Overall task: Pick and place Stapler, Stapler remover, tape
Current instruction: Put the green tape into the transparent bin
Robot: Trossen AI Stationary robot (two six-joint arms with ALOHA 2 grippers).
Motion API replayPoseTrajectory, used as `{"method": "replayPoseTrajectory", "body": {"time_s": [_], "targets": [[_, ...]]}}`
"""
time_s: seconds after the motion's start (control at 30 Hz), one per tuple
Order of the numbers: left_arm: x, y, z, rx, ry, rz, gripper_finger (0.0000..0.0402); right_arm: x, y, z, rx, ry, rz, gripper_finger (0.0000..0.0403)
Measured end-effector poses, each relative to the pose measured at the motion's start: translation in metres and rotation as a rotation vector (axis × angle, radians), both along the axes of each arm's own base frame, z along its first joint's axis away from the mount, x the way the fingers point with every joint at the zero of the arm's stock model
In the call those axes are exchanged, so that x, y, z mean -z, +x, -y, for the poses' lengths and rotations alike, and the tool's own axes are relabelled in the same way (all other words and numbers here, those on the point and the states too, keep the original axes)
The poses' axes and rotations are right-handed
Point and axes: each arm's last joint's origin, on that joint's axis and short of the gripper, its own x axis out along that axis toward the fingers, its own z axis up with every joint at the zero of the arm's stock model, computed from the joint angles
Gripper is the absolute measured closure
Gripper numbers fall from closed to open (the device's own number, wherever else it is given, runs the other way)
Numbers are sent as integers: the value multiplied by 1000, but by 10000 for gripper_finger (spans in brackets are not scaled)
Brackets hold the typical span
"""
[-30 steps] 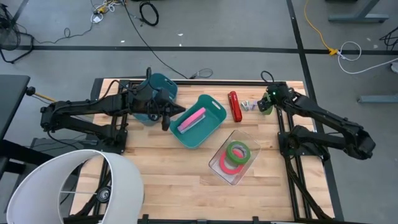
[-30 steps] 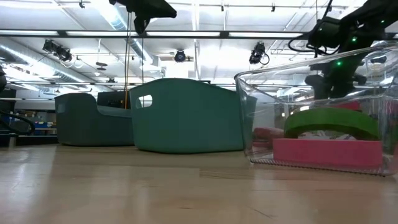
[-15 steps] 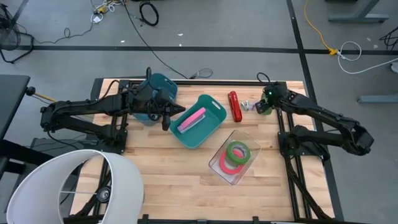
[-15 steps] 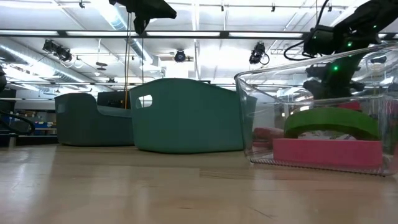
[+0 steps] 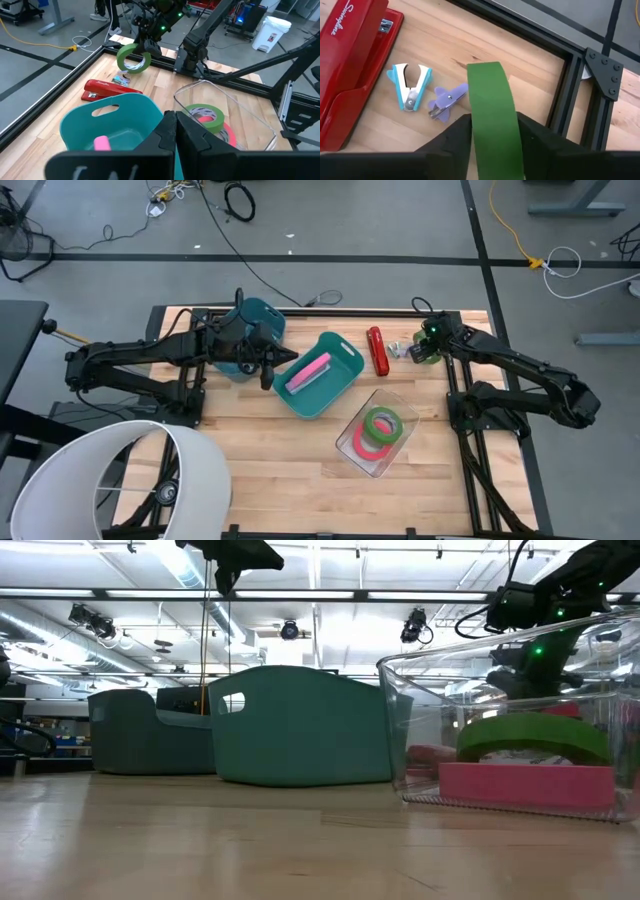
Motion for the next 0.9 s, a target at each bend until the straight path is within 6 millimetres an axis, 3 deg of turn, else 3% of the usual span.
{"method": "replayPoseTrajectory", "body": {"time_s": [0.23,0.53,0.7,0.9], "targets": [[0,0,0,0,0,-4,392,0,0,0,-24,-7,-12,293],[1,0,0,0,-4,-15,392,-5,2,2,-54,-27,-21,290],[1,0,0,0,-4,-15,392,-28,7,7,-84,-89,5,297],[1,0,0,0,-3,-15,392,-70,13,12,-121,-172,96,296]]}}
